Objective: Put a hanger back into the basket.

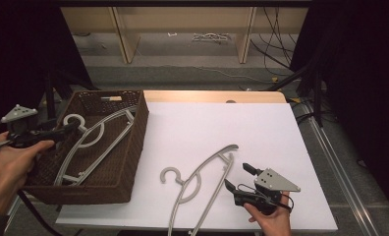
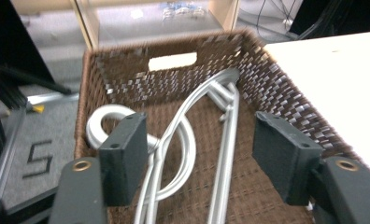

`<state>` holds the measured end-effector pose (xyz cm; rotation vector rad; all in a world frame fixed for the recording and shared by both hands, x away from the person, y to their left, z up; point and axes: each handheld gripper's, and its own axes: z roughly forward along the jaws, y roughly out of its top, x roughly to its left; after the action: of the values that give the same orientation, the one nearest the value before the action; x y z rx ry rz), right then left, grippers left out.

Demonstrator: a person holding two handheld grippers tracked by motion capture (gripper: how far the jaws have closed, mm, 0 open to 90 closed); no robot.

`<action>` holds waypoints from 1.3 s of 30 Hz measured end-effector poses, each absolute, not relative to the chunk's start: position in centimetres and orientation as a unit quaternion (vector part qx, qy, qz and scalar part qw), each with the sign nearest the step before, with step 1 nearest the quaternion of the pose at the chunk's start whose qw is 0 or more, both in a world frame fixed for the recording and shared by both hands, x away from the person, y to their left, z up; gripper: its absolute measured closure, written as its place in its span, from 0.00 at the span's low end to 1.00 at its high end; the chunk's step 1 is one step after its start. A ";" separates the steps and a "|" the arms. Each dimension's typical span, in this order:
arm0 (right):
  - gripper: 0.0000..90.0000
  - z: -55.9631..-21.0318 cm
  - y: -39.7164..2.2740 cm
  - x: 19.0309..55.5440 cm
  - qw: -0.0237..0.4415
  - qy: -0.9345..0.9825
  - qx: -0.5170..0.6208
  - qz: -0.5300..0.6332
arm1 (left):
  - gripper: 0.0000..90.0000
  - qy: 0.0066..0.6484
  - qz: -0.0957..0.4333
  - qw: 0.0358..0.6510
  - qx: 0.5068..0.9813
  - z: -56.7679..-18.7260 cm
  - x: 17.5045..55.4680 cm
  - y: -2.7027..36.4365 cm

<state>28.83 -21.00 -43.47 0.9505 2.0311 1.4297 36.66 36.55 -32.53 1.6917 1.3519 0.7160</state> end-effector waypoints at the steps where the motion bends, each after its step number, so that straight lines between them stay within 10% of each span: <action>1: 0.25 -43.5 -21.0 28.8 0.239 0.742 0.347 0.522 | 0.39 0.541 0.277 0.430 0.668 -32.1 36.1 36.2; 25: 0.25 -43.5 -21.0 28.9 0.236 0.737 0.345 0.532 | 0.30 0.409 0.161 0.480 0.759 -35.6 31.0 16.8; 39: 0.25 -43.2 -21.2 28.8 0.245 0.742 0.344 0.521 | 0.28 0.424 0.119 0.432 0.787 -41.8 32.3 13.8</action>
<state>28.78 -21.23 -43.24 0.9387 2.0252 1.4209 32.27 13.82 -41.81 1.9627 1.0574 0.2971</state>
